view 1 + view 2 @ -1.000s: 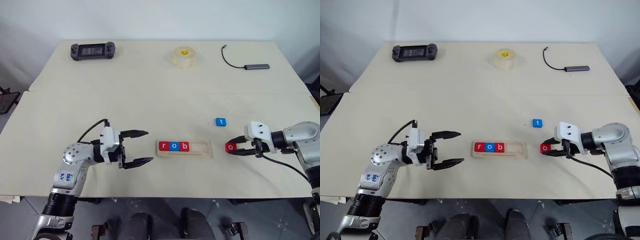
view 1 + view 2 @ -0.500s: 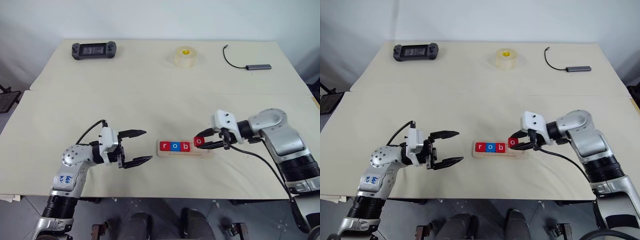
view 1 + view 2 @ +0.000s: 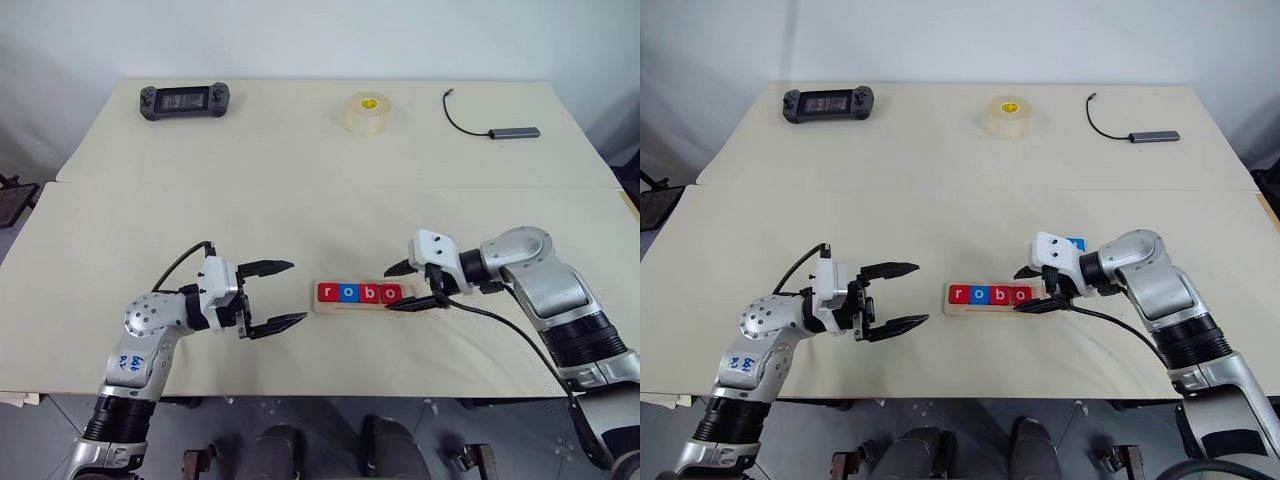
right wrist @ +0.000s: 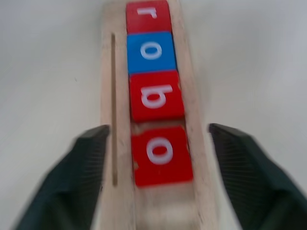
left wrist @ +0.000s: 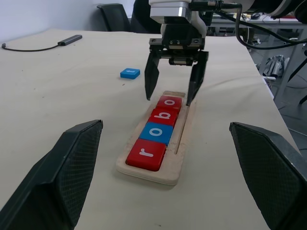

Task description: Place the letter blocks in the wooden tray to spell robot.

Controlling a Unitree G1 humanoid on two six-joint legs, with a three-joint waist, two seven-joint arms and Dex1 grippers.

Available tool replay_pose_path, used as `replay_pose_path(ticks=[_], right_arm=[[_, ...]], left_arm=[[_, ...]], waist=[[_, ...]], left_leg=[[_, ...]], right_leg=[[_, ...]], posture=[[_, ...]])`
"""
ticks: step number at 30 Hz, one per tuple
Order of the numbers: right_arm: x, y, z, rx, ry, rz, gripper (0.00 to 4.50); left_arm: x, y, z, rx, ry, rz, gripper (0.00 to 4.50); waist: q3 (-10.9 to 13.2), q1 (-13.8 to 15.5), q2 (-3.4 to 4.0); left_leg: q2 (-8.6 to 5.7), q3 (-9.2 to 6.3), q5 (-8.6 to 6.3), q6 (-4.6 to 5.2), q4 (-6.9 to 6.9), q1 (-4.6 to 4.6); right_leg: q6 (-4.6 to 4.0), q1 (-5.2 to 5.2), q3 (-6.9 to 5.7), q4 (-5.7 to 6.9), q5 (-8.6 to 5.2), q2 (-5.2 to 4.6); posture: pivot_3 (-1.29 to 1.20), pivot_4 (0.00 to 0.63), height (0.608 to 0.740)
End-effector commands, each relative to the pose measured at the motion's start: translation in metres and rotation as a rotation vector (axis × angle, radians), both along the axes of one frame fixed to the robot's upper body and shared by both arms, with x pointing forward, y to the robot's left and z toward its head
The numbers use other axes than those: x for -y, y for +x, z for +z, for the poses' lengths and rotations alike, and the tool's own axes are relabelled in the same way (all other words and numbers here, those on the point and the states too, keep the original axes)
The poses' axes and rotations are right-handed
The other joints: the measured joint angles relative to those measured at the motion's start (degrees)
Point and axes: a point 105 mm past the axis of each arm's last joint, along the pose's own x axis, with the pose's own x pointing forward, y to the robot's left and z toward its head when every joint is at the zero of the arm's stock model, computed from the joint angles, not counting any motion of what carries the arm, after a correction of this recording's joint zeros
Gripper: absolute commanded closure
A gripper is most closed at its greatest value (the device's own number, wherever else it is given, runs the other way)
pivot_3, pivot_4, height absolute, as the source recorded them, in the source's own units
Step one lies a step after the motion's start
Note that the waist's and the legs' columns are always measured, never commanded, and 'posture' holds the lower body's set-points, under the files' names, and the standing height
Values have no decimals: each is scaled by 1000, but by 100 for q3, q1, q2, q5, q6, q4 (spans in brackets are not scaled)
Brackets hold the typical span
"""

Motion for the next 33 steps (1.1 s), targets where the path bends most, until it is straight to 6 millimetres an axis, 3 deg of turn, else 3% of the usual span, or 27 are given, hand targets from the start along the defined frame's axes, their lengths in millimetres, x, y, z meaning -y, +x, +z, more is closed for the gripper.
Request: replay_pose_path(ticks=[1,5,8,12,19,29,33], right_arm=[[6,-3,14,52,27,-6,12],[21,-4,21,54,34,-47,12],[32,-9,20,32,23,-73,562],[40,-6,12,25,4,-123,1947],[32,-7,-4,-5,-14,-98,4320],[15,-1,-6,13,-4,-65,4447],[20,-2,2,33,-4,-82,4447]], left_arm=[[2,-3,9,40,-14,-10,0],[1,-3,9,39,-12,-8,0],[1,-2,8,38,-11,-7,0],[1,-1,8,36,-14,-8,0],[3,0,9,40,-14,-12,0],[2,0,11,47,-15,0,0],[2,0,10,45,-17,0,0]], waist=[[0,6,0],[0,8,0],[0,0,0],[0,-1,0],[0,-4,0],[0,-8,0],[0,-4,0]], left_leg=[[-1,0,0,0,0,0],[-1,0,0,0,0,-1],[0,1,0,0,0,0],[2,2,0,0,0,0],[2,3,0,0,0,0],[2,2,0,0,1,2],[1,2,0,0,1,2]], right_leg=[[0,0,0,0,0,0],[0,0,0,0,0,-1],[0,0,0,-1,0,0],[0,0,1,-1,0,0],[0,0,1,0,0,1],[0,1,1,1,0,1],[0,1,1,1,0,0]], posture=[[0,150,740],[0,150,740],[0,150,740],[0,150,740],[0,150,740],[0,150,740],[0,150,740]])
